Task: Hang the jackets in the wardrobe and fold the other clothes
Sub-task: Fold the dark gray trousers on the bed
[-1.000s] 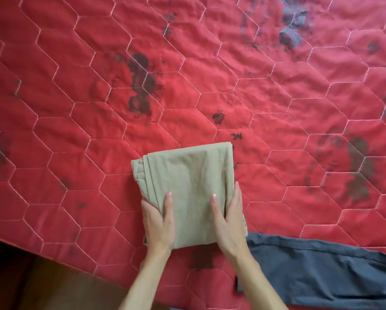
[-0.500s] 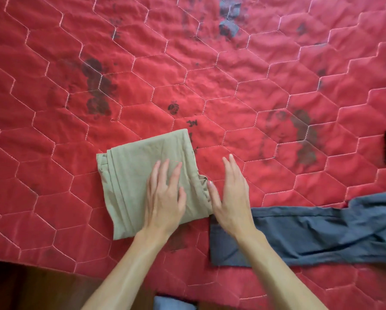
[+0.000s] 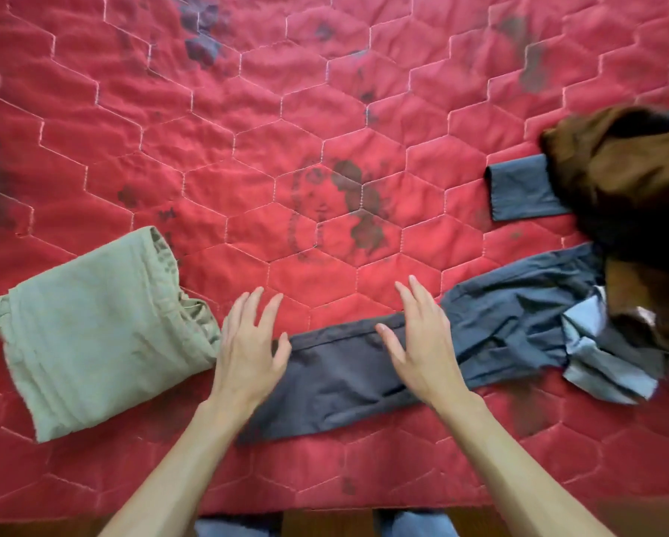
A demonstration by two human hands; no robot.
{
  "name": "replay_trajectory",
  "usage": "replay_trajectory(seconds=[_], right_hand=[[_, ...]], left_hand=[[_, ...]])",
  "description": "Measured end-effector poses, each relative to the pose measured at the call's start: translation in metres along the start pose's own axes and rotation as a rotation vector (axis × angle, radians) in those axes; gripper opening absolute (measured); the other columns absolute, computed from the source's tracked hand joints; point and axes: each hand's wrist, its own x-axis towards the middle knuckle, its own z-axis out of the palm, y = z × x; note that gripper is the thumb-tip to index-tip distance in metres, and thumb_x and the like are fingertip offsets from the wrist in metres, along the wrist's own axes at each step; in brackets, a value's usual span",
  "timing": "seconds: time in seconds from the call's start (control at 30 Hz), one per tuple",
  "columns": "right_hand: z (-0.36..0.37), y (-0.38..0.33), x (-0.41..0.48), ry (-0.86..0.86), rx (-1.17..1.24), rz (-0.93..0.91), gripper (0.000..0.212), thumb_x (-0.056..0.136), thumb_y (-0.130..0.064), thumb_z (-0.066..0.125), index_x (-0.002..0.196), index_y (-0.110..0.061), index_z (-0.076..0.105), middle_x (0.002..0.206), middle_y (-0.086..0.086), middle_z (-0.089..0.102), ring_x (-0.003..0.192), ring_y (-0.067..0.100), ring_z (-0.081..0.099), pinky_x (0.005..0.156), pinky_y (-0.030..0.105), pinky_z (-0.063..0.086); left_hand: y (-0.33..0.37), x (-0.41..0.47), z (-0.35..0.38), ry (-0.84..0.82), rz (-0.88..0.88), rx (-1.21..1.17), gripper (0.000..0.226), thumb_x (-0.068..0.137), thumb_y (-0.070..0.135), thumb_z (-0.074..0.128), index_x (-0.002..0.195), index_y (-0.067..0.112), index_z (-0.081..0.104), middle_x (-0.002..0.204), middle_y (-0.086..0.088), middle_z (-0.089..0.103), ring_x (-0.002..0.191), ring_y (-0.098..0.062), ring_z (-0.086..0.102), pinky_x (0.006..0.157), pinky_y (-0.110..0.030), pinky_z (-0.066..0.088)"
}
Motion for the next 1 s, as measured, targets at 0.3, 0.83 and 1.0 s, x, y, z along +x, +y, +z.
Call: replay_trajectory(seconds=[0.3, 0.83, 1.0], right_hand=[[-0.08, 0.145, -0.026, 0.084, -0.016, 0.187, 0.068, 0.092, -0.044, 0.051, 0.149, -0.01, 0.039, 0.16, 0.01, 0.03, 0.144, 0.029, 0.032, 0.116, 0.043, 0.026], [-0.133, 0.271, -0.053, 0.192, 0.446, 0.767, 0.061, 0.094, -0.045, 0.059, 0.137, -0.003, 0.049, 0.133, 0.013, 0.047, 0.123, 0.028, 0.053, 0.108, 0.033, 0.038], [-0.131, 0.226, -0.047, 0.201, 0.563, 0.949, 0.067, 0.093, -0.053, 0.056, 0.129, 0.003, 0.047, 0.133, 0.021, 0.04, 0.122, 0.039, 0.049, 0.105, 0.038, 0.035]], left_hand=[[0.156, 0.025, 0.086, -0.231, 0.167, -0.003, 0.061, 0.088, 0.017, 0.068, 0.145, 0.006, 0.048, 0.146, -0.017, 0.05, 0.135, -0.037, 0.046, 0.115, -0.047, 0.037], [0.282, 0.045, 0.155, -0.415, 0.176, -0.126, 0.024, 0.09, 0.043, 0.046, 0.095, 0.02, 0.053, 0.083, -0.014, 0.07, 0.086, -0.045, 0.063, 0.071, -0.049, 0.051], [0.274, 0.022, 0.111, -0.451, 0.339, -0.298, 0.027, 0.091, 0.026, 0.047, 0.069, 0.012, 0.039, 0.059, 0.008, 0.035, 0.058, -0.01, 0.031, 0.058, -0.041, 0.034]])
